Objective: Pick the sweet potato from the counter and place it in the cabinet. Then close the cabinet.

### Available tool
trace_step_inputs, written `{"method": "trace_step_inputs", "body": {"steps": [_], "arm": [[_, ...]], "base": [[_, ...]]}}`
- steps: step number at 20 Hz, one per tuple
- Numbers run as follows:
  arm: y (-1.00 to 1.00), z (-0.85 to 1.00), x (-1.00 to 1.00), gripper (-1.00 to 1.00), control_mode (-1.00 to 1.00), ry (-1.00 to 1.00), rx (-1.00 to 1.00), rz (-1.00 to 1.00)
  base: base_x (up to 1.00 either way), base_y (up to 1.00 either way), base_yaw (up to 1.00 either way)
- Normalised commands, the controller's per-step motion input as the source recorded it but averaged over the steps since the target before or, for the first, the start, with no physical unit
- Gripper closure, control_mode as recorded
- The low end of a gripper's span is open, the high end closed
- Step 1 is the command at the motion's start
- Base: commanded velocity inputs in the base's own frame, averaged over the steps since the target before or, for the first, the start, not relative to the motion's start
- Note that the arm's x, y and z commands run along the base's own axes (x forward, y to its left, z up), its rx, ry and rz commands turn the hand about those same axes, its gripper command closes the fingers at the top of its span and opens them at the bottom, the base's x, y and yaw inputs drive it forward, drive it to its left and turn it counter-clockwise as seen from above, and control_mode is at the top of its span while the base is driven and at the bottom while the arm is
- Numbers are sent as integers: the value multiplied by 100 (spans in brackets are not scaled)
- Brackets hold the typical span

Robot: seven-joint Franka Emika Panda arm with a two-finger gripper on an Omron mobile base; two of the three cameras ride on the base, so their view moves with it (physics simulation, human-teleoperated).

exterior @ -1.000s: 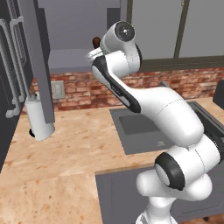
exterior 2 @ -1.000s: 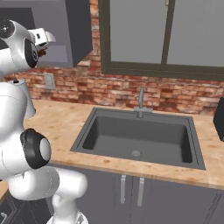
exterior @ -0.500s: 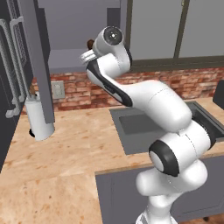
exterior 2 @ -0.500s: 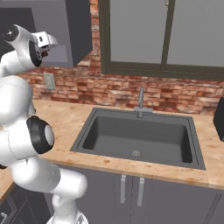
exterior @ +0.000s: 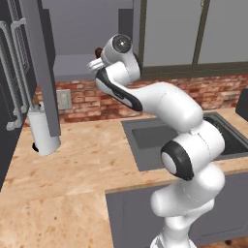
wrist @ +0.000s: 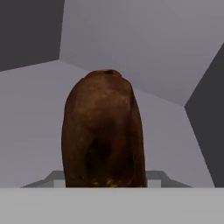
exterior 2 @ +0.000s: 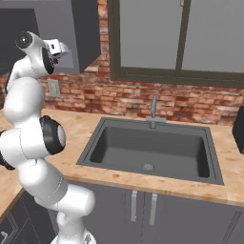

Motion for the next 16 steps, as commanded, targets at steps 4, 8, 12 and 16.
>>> {"method": "trace_step_inputs", "body": {"steps": [4,8,12,16], "arm": [[1,0,32,100,-100,0,0,0],[7,0,42,100,-100,0,0,-1],[11,-1,63,100,-100,0,0,-2],[11,-15,60,100,-100,0,0,-1]], "base": [[0,0,0],[0,0,0],[0,0,0],[0,0,0]]}}
